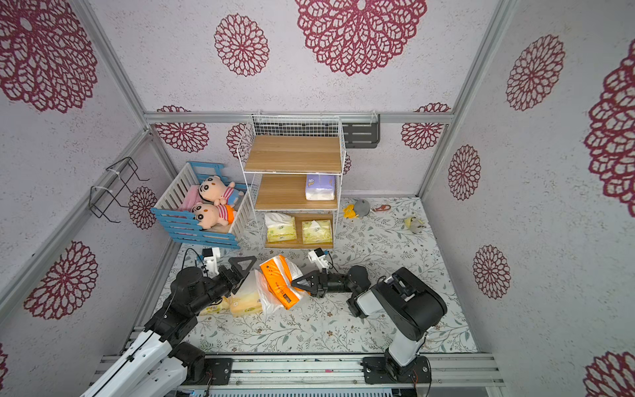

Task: Remove the tissue boxes from the shelf
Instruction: Adjust the box of tissues at the center of the board.

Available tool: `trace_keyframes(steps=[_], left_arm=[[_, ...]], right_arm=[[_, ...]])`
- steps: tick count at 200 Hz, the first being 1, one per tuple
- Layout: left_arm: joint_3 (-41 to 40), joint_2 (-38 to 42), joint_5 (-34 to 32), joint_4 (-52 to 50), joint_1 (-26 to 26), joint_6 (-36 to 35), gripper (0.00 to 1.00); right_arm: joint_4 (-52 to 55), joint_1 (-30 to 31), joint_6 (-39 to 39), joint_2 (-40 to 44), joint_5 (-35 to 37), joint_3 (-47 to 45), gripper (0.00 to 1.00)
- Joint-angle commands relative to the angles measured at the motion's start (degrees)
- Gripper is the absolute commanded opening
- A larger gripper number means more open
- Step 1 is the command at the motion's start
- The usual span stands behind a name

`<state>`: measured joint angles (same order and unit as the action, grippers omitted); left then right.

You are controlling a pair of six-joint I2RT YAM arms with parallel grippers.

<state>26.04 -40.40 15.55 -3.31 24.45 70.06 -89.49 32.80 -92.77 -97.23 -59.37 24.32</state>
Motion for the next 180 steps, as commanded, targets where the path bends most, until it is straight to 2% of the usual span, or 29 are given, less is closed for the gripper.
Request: trace_keyframes(steps=[1, 60, 121, 152, 180], left_arm=[[2.5, -3.7, 3.9, -0.8, 1.0, -2.4, 0.97], [4.2, -4.4, 3.3, 0.8, 2.6, -2.8, 0.97], [2.2, 1.6, 3.2, 3.9, 3.9, -1.5, 0.97], [2.8, 0.5, 5.1, 4.8, 4.7, -1.4, 0.97], [5.4, -2.0, 4.5, 0.0, 6.4, -4.5, 0.97]], right_arm=[[-13.9, 0.1, -1.2, 0.5, -1.3, 0.8, 0.18], [-9.4, 0.2, 2.1, 1.1, -1.4, -0.1, 0.17], [-7.7, 0.3, 3.6, 0.5, -0.7, -0.8, 0.14], [-7.1, 0.4, 3.9, 0.3, -0.3, -0.4, 0.14], [-5.0, 1.0, 4.8, 0.0, -0.4, 0.9, 0.13]])
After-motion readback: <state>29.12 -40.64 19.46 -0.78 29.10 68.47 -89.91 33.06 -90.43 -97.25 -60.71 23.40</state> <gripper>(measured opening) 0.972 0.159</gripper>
